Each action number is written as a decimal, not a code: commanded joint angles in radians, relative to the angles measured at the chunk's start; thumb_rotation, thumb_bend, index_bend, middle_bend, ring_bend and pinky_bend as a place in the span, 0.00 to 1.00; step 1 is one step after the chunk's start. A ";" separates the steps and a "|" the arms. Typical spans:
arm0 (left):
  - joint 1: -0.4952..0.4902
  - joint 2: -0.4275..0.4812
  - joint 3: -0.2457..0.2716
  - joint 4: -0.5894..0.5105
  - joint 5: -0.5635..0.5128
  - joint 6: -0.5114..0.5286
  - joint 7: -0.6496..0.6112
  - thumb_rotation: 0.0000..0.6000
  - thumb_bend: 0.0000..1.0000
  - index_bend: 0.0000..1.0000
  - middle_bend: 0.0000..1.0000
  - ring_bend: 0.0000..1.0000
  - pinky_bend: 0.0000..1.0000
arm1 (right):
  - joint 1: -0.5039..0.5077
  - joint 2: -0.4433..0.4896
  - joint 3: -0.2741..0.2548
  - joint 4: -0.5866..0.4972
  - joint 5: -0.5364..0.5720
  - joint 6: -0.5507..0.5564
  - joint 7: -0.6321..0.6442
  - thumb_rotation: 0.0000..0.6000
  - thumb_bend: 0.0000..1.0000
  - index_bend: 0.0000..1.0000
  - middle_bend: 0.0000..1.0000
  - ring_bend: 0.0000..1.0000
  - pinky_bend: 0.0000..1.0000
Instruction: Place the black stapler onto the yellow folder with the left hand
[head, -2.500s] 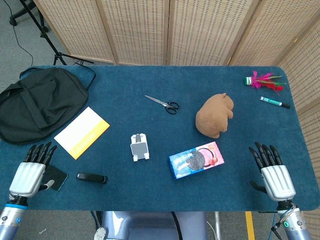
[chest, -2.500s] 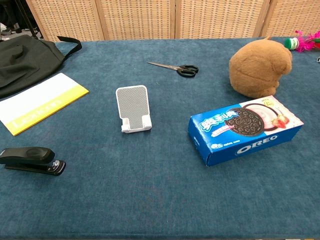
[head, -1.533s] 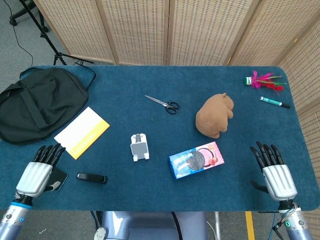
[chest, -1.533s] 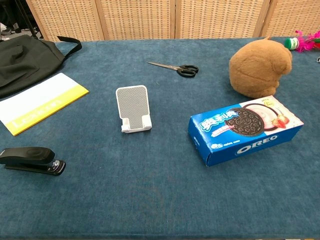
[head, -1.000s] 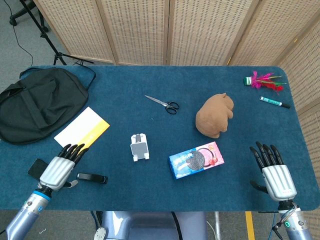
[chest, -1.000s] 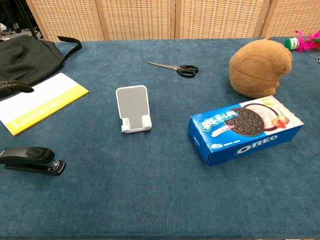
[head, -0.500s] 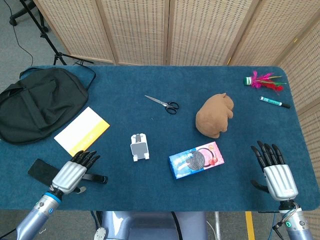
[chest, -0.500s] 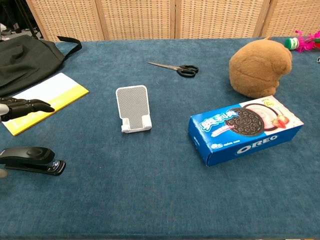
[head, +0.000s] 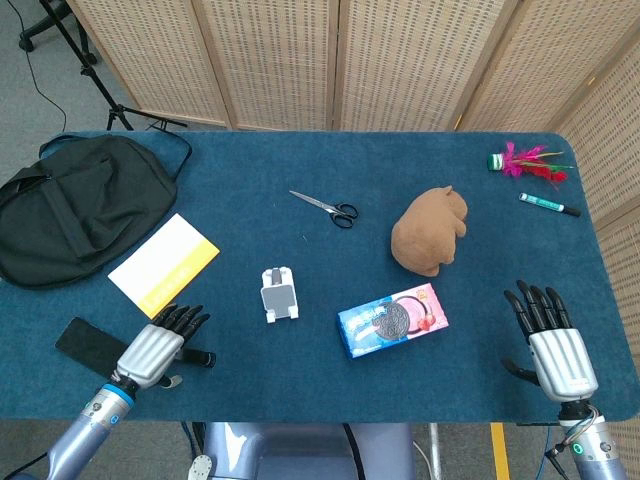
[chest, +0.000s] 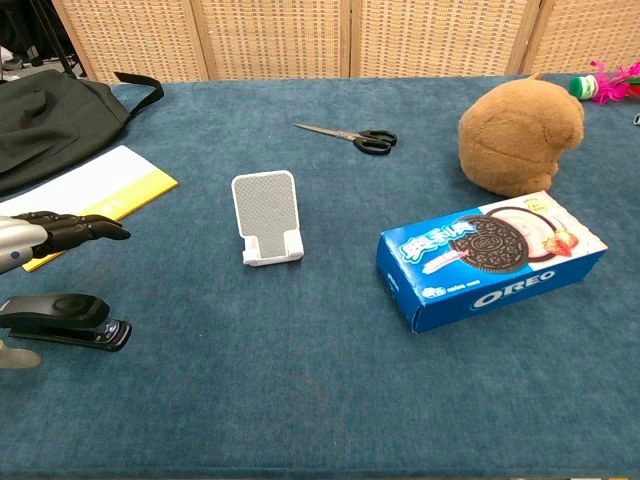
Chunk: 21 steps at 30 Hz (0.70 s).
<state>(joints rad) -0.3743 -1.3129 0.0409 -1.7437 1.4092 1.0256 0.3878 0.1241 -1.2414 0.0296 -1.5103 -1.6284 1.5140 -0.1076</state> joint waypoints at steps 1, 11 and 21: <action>-0.001 -0.010 0.003 0.008 0.003 0.005 -0.009 1.00 0.09 0.05 0.00 0.00 0.09 | 0.000 0.000 0.000 0.001 0.000 0.001 0.001 1.00 0.10 0.00 0.00 0.00 0.00; 0.001 -0.029 0.009 0.019 0.015 0.032 -0.017 1.00 0.22 0.22 0.02 0.06 0.17 | 0.000 -0.001 0.002 0.003 0.000 0.004 0.005 1.00 0.10 0.00 0.00 0.00 0.00; -0.003 -0.034 0.016 0.020 0.000 0.029 -0.013 1.00 0.30 0.34 0.13 0.15 0.24 | -0.002 -0.002 0.006 0.006 0.001 0.011 0.015 1.00 0.10 0.00 0.00 0.00 0.00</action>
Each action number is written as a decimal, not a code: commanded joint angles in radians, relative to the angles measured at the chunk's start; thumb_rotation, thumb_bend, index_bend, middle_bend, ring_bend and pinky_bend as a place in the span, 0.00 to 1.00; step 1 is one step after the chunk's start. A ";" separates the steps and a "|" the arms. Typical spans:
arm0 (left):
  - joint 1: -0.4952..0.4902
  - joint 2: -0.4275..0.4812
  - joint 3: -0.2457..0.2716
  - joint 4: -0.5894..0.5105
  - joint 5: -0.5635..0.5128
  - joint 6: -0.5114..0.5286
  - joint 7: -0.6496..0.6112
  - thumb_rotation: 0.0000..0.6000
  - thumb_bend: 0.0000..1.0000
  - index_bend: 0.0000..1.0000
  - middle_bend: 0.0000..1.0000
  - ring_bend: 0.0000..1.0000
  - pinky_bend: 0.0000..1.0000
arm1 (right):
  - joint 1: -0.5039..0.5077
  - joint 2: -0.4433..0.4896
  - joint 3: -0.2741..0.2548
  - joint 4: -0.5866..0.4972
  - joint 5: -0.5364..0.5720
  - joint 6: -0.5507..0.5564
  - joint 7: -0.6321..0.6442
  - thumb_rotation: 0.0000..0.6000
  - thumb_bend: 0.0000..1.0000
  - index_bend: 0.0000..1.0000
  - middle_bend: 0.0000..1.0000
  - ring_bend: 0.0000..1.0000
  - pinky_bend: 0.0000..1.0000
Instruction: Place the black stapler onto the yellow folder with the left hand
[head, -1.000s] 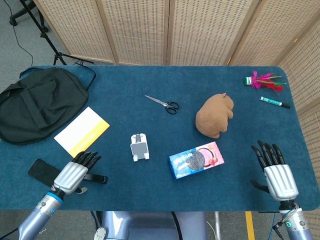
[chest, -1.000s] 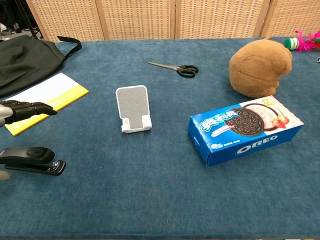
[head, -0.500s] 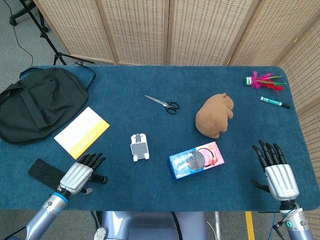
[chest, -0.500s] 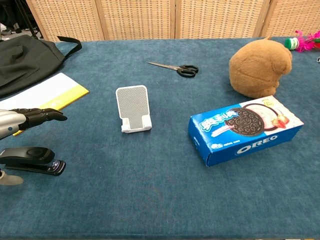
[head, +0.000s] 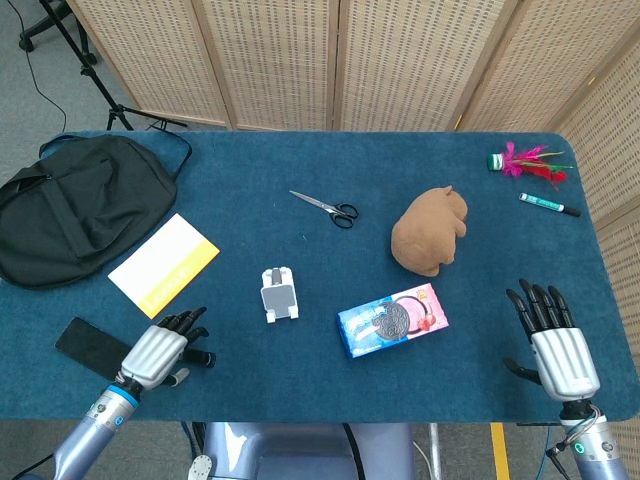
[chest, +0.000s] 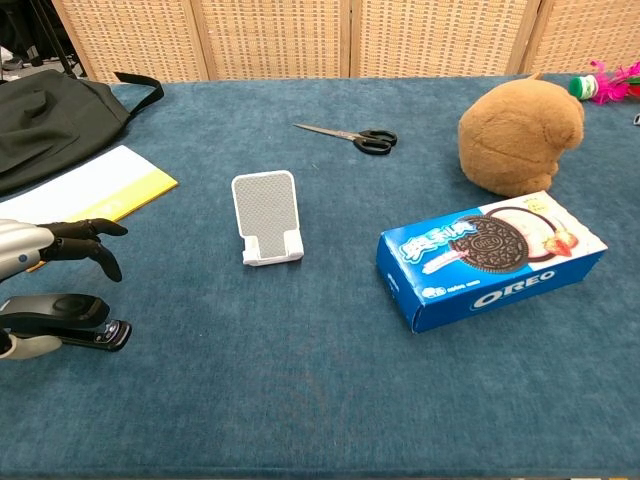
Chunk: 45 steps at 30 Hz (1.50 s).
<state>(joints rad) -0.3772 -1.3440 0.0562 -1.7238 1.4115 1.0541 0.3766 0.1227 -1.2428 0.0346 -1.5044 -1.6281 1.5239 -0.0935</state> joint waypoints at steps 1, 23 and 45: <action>0.000 -0.004 0.001 0.000 -0.003 0.001 -0.001 1.00 0.31 0.36 0.14 0.16 0.25 | -0.001 0.000 0.001 0.001 0.001 0.001 0.002 1.00 0.10 0.00 0.00 0.00 0.00; 0.002 -0.029 0.008 0.011 -0.014 0.025 0.020 1.00 0.49 0.71 0.40 0.37 0.42 | 0.000 -0.001 0.002 0.003 -0.002 0.005 0.007 1.00 0.10 0.00 0.00 0.00 0.00; -0.020 0.022 -0.043 -0.018 -0.008 0.075 0.062 1.00 0.49 0.74 0.43 0.40 0.45 | 0.001 -0.003 0.001 0.003 -0.001 0.001 0.002 1.00 0.10 0.00 0.00 0.00 0.00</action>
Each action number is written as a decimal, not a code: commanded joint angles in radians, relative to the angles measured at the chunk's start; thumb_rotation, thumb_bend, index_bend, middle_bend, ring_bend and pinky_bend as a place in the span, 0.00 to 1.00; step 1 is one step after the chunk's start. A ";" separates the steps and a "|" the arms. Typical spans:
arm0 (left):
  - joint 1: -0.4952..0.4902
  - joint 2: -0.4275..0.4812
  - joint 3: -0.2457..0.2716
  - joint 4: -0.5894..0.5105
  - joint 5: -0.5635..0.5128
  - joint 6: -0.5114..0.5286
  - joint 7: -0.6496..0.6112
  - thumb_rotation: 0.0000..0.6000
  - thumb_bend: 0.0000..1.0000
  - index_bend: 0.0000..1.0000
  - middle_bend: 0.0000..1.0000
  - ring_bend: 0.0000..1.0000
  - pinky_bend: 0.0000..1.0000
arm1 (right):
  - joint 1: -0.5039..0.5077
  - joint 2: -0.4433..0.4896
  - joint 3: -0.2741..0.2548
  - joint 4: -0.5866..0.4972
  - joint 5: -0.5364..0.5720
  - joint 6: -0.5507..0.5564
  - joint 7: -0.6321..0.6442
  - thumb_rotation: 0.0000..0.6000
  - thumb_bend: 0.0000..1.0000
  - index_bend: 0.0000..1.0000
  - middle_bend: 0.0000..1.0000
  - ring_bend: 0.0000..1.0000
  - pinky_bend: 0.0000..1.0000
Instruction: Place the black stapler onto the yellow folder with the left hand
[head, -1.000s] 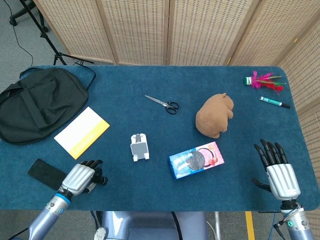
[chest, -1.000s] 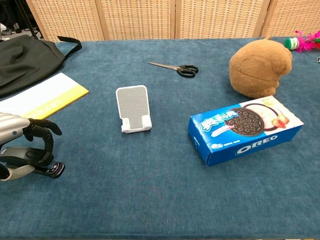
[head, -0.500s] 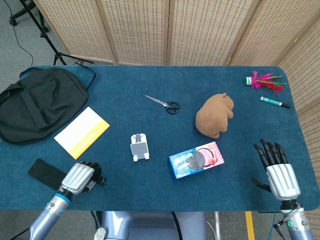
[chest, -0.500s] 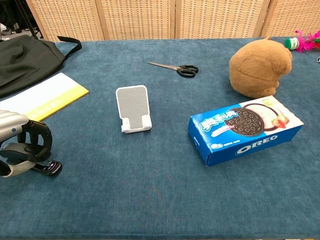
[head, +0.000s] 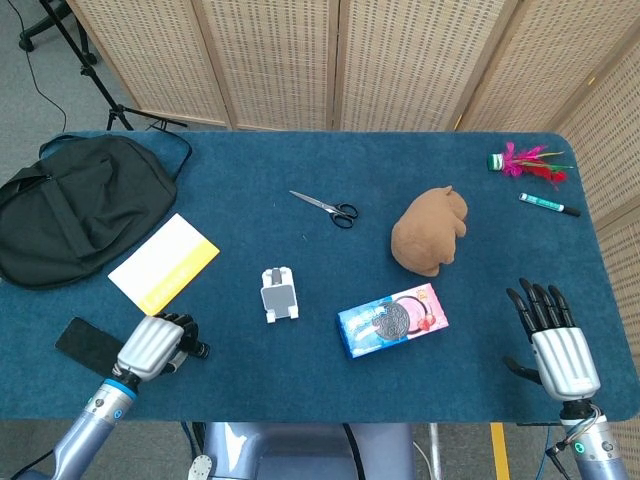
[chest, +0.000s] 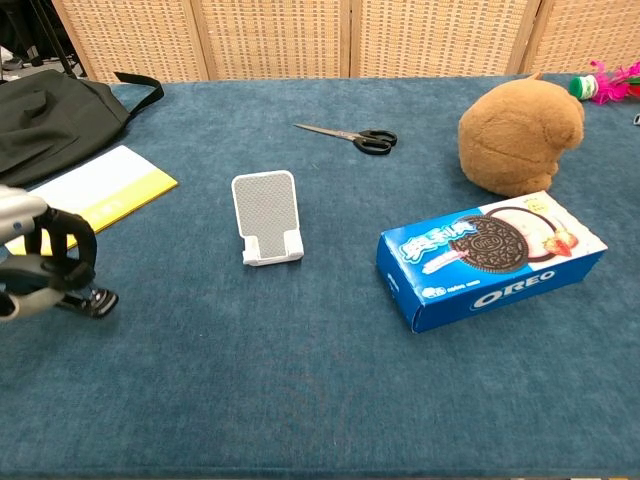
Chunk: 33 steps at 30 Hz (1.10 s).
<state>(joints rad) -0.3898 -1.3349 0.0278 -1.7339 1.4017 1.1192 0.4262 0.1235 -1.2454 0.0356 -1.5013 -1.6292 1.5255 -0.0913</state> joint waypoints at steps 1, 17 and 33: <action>-0.010 0.016 -0.021 -0.008 0.001 0.015 0.017 1.00 0.49 0.74 0.43 0.40 0.45 | 0.000 0.000 0.000 0.000 0.000 0.000 0.000 1.00 0.10 0.00 0.00 0.00 0.00; -0.082 -0.022 -0.115 0.158 -0.104 -0.017 0.080 1.00 0.49 0.74 0.43 0.40 0.45 | 0.003 -0.005 -0.001 -0.002 0.003 -0.010 -0.017 1.00 0.10 0.00 0.00 0.00 0.00; -0.127 -0.101 -0.184 0.351 -0.186 -0.031 0.004 1.00 0.49 0.74 0.43 0.40 0.45 | 0.006 -0.008 -0.001 -0.002 0.006 -0.017 -0.025 1.00 0.10 0.00 0.00 0.00 0.00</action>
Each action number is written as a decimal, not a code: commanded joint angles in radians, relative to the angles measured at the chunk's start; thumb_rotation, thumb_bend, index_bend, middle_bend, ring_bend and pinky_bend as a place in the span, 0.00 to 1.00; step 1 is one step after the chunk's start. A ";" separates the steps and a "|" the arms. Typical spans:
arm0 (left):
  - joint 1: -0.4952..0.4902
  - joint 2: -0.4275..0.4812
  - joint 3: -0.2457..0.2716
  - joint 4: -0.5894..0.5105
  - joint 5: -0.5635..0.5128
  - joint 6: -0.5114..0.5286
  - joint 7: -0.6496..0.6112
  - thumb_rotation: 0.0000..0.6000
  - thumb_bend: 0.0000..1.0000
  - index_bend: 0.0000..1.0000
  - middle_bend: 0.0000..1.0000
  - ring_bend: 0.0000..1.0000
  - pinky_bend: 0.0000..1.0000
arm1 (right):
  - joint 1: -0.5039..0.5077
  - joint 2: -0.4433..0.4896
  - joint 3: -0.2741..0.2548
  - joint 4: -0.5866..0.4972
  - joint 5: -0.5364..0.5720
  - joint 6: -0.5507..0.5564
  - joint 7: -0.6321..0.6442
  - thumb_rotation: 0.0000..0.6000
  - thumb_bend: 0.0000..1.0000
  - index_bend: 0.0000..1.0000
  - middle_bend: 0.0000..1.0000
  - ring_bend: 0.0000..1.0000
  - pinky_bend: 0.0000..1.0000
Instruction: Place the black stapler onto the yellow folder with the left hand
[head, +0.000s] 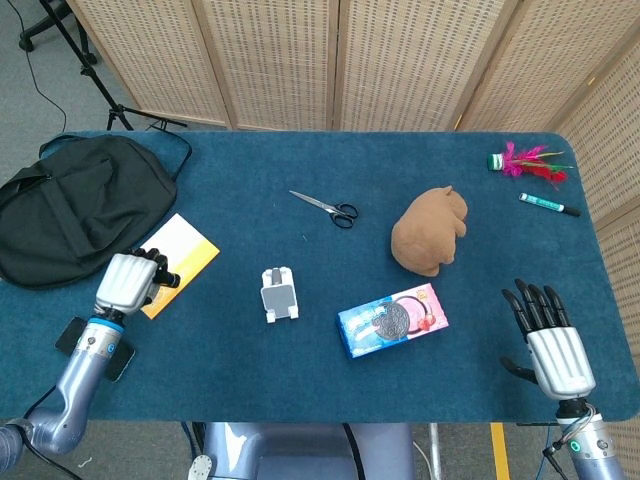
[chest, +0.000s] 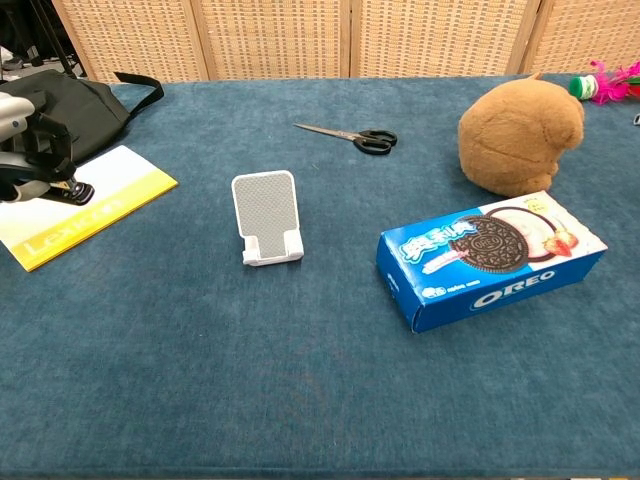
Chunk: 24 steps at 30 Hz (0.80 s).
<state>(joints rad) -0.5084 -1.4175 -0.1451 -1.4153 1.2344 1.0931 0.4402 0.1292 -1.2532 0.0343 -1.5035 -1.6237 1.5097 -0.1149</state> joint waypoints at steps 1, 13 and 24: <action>-0.010 -0.026 -0.013 0.047 -0.023 -0.004 -0.011 1.00 0.49 0.74 0.43 0.40 0.45 | 0.001 -0.001 0.000 0.000 0.001 -0.002 -0.002 1.00 0.10 0.00 0.00 0.00 0.00; -0.030 -0.126 -0.019 0.243 -0.053 -0.010 -0.030 1.00 0.49 0.74 0.43 0.40 0.45 | 0.002 -0.002 -0.001 -0.003 0.004 -0.007 -0.008 1.00 0.10 0.00 0.00 0.00 0.00; -0.041 -0.217 -0.028 0.375 -0.042 -0.002 -0.095 1.00 0.50 0.74 0.43 0.40 0.45 | 0.000 -0.005 -0.002 -0.006 0.003 -0.004 -0.019 1.00 0.10 0.00 0.00 0.00 0.00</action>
<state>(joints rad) -0.5472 -1.6279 -0.1712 -1.0467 1.1917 1.0933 0.3518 0.1296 -1.2581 0.0322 -1.5097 -1.6208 1.5052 -0.1339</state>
